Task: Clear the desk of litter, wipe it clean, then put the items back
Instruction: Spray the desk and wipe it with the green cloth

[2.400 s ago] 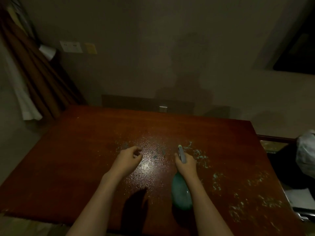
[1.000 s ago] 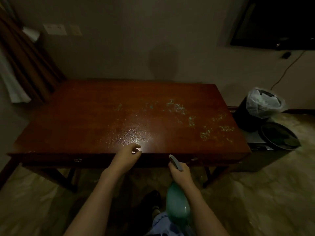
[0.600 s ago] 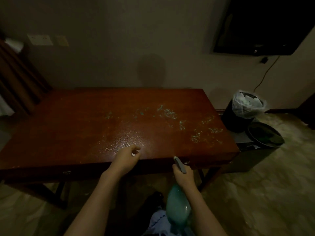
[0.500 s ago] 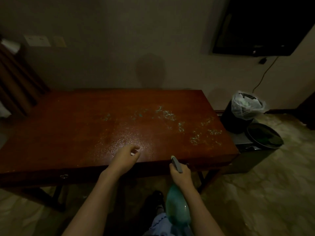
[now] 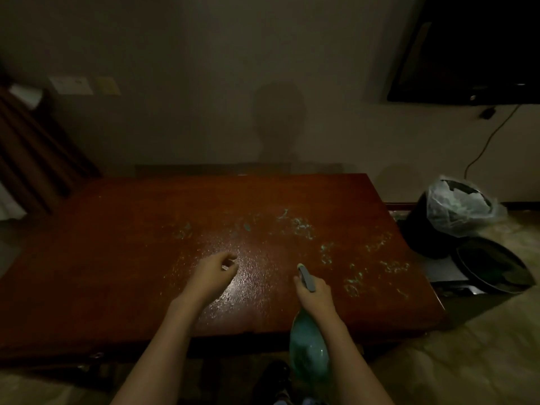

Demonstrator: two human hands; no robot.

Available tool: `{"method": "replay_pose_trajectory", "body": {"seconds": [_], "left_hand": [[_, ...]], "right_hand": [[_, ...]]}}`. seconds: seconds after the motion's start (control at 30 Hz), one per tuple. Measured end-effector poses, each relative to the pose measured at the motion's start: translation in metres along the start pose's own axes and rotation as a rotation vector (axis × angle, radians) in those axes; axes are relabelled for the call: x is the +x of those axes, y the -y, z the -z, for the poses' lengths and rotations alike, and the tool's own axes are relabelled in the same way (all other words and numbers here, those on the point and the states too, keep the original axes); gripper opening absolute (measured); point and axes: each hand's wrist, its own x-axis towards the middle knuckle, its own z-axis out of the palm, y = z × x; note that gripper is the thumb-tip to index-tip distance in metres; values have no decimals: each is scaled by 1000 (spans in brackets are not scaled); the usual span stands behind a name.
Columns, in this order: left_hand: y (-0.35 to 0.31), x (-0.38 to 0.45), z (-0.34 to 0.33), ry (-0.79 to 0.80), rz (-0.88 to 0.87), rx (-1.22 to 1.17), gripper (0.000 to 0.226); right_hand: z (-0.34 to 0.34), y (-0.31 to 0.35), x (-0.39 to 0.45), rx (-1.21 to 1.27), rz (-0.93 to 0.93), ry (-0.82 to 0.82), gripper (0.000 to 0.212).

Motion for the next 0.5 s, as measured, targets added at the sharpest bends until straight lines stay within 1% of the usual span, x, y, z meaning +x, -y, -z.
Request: {"method": "replay_pose_trajectory", "body": {"seconds": [0.07, 0.2, 0.27, 0.37, 0.43, 0.5], "left_hand": [[-5, 19, 3, -12, 0, 21, 33], [-12, 53, 2, -24, 17, 30, 34], [-14, 66, 0, -20, 30, 19, 34], [-17, 85, -5, -20, 46, 13, 32], [-20, 96, -8, -19, 54, 9, 32], [-23, 106, -9, -20, 56, 22, 32]], "right_hand": [[3, 3, 22, -45, 2, 5, 37], [5, 10, 55, 78, -64, -23, 43], [9, 16, 71, 52, -41, -37, 42], [17, 22, 96, -20, -2, 25, 39], [20, 23, 109, -22, 2, 66, 41], [21, 23, 117, 10, -12, 58, 43]]}}
